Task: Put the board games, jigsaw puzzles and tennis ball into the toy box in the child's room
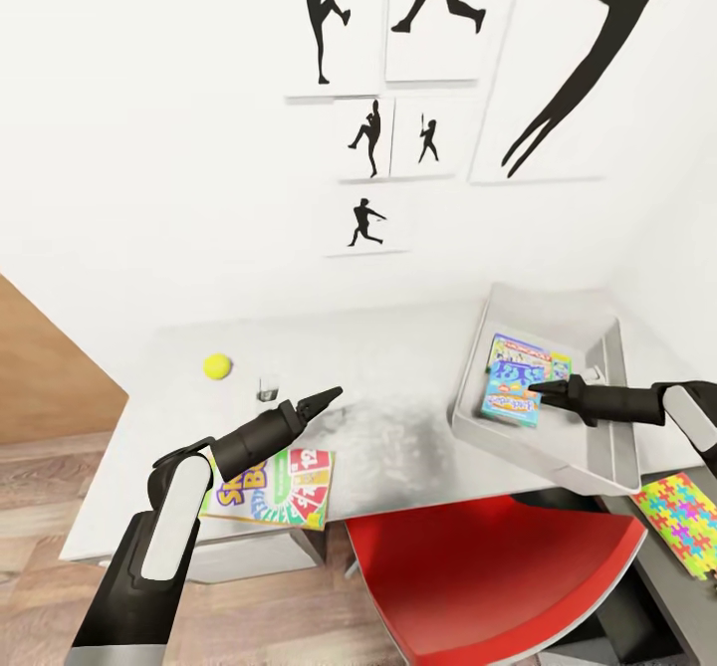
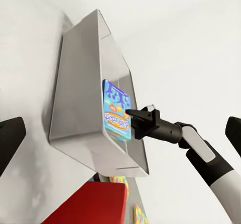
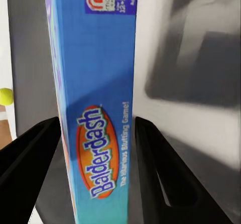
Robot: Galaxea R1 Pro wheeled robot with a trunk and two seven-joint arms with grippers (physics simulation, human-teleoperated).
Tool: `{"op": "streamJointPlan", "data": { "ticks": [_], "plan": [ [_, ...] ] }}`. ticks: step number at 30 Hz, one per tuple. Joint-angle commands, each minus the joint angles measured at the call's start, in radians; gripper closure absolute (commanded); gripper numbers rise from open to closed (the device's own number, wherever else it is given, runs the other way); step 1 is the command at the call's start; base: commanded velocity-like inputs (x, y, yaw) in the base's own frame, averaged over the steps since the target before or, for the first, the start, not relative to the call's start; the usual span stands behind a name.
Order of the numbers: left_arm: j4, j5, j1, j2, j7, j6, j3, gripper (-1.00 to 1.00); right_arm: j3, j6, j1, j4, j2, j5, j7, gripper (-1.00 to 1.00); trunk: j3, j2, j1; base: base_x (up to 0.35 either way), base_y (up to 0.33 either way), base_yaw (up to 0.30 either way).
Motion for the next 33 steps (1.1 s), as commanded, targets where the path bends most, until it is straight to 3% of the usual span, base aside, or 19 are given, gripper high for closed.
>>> {"op": "streamJointPlan", "data": {
  "ticks": [1, 18, 33],
  "plan": [
    [0.0, -0.002, -0.001, -0.001, -0.004, 0.006, 0.002, -1.0, 0.004, 0.0, -0.007, 0.009, -0.001, 0.002, 0.009, 1.0, -0.003, -0.002, 0.001, 0.0, 0.0, 0.0],
    [0.001, -0.005, -0.001, -0.002, -0.004, 0.006, 0.001, -1.0, 0.004, 0.0, -0.029, 0.04, -0.002, 0.004, 0.01, 1.0, -0.031, -0.002, 0.001, 0.0, 0.0, 0.002],
    [0.001, -0.006, -0.001, -0.002, -0.004, 0.006, 0.002, -1.0, 0.003, 0.0, -0.028, 0.034, -0.002, 0.004, 0.01, 1.0, -0.037, -0.002, 0.001, 0.0, 0.0, 0.004]
  ]
}}
